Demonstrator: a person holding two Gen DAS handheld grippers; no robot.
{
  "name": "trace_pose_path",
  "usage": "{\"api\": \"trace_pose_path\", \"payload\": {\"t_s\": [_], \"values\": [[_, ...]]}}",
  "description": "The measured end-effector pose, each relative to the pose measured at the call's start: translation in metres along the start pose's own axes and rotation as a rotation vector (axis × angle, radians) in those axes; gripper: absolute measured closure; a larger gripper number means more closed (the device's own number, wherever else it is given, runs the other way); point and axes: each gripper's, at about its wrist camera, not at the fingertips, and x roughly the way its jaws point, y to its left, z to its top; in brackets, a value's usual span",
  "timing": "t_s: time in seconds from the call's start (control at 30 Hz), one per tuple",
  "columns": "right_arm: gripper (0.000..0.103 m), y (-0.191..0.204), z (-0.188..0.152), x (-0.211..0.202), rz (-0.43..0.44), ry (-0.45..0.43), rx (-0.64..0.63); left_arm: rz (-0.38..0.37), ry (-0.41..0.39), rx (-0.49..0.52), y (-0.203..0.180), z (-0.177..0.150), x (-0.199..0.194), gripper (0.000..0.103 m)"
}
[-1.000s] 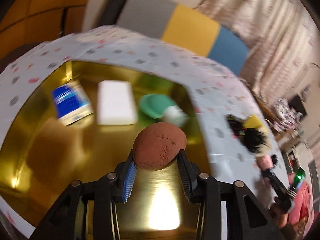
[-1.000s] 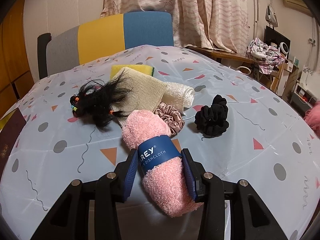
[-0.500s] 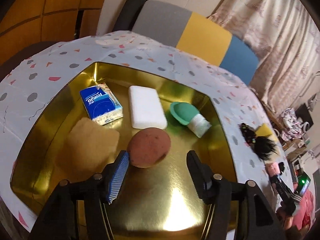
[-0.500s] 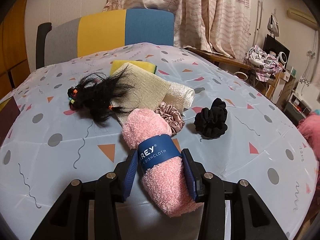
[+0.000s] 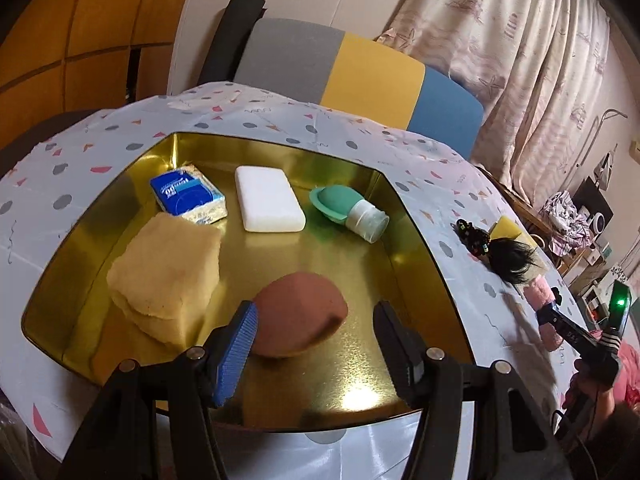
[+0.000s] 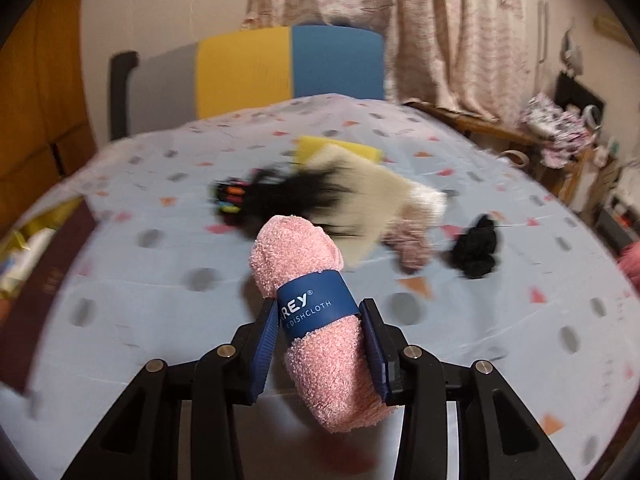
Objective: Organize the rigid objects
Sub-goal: 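Carry the brown sponge into the tray and release it with the left gripper, then carry the pink rolled dishcloth into the tray and open the right gripper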
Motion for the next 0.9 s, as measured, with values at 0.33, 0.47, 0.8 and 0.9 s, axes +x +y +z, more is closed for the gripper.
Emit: {"api": "trace_pose_path", "payload": {"t_s": [0.33,0.47,0.8,0.9], "values": [[0.062,0.112,0.013,-0.04,0.301,-0.027,-0.049,0.014,-0.019,-0.044,0.01,0.005,-0.007,0.042],[0.062,0.161,0.02,-0.048,0.393,-0.021,-0.118,0.027,-0.053,-0.075,0.018,0.014,-0.016,0.042],[0.061,0.267,0.025,-0.033,0.466,0.052,-0.305,0.098,-0.095,-0.169,0.051,0.032,-0.031,0.042],[0.061,0.291,0.024,-0.021,0.455,0.078,-0.366,0.103,-0.094,-0.193,0.058,0.033,-0.032,0.042]]}}
